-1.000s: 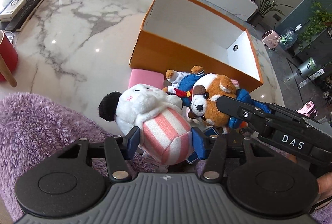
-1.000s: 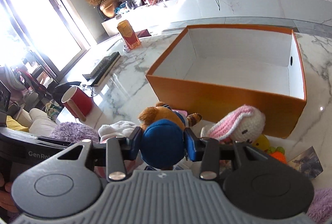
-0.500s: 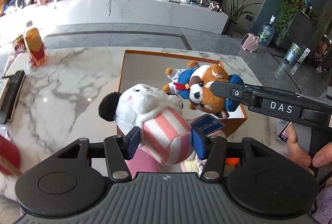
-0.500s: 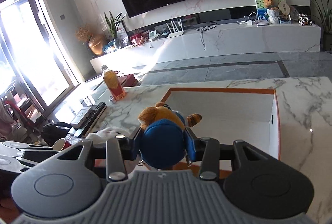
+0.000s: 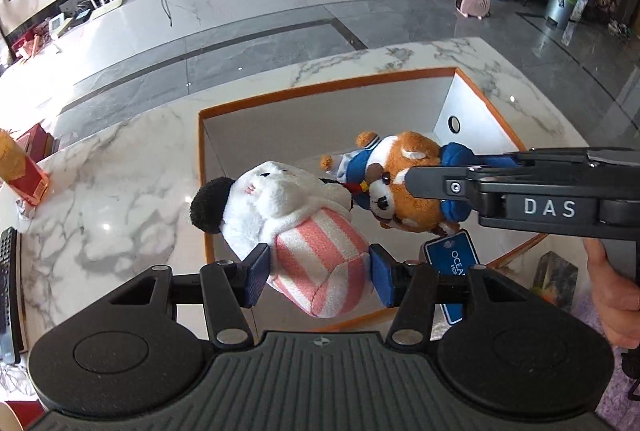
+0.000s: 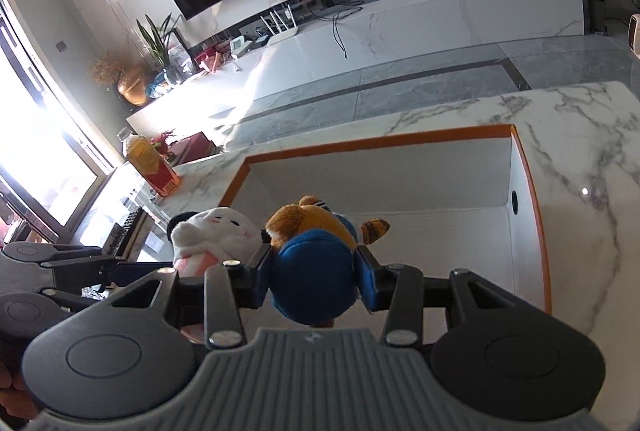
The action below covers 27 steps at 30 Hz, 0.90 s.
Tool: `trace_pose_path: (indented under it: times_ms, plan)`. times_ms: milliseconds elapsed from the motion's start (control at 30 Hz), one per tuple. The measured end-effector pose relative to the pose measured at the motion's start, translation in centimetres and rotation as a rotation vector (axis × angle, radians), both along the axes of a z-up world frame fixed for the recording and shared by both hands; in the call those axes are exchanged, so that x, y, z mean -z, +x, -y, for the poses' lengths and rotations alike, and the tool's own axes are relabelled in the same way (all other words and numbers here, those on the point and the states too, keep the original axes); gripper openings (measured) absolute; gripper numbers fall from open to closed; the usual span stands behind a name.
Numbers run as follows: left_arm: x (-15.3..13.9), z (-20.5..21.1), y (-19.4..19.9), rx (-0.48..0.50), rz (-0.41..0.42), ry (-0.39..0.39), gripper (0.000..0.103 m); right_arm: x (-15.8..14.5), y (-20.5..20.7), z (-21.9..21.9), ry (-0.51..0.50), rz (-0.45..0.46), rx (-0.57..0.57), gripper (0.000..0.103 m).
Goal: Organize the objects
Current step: 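Lift both plush toys and carry them over into the orange box, then lower the white plush into the box and open the left gripper while right lowers the bear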
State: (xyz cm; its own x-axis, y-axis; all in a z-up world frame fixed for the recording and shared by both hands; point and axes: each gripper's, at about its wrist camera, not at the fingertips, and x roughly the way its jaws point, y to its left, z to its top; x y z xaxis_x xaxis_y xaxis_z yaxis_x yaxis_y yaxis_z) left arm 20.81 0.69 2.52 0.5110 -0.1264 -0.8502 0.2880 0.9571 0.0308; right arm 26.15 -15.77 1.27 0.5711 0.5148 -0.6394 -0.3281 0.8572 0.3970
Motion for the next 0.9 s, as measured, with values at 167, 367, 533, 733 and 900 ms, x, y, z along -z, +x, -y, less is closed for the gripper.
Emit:
trace_pose_path:
  times_ms: [167, 367, 533, 733, 900]
  plan:
    - [2.4, 1.7, 1.2, 0.079, -0.040, 0.184, 0.062, 3.0, 1.8, -1.4, -0.074, -0.070, 0.030, 0.046]
    - [4.4, 2.2, 2.6, 0.126, -0.149, 0.242, 0.062, 4.8, 2.5, -2.1, -0.097, -0.146, 0.008, 0.046]
    - [5.0, 2.1, 3.4, 0.151, -0.219, 0.262, 0.064, 5.2, 2.5, -2.2, -0.091, -0.213, -0.012, 0.048]
    - [5.4, 1.9, 4.7, 0.161, -0.297, 0.256, 0.068, 5.1, 3.1, -2.5, -0.073, -0.263, -0.036, 0.050]
    - [4.9, 1.1, 4.9, 0.141, -0.281, 0.234, 0.070, 5.0, 4.0, -2.5, -0.056, -0.317, -0.041, 0.052]
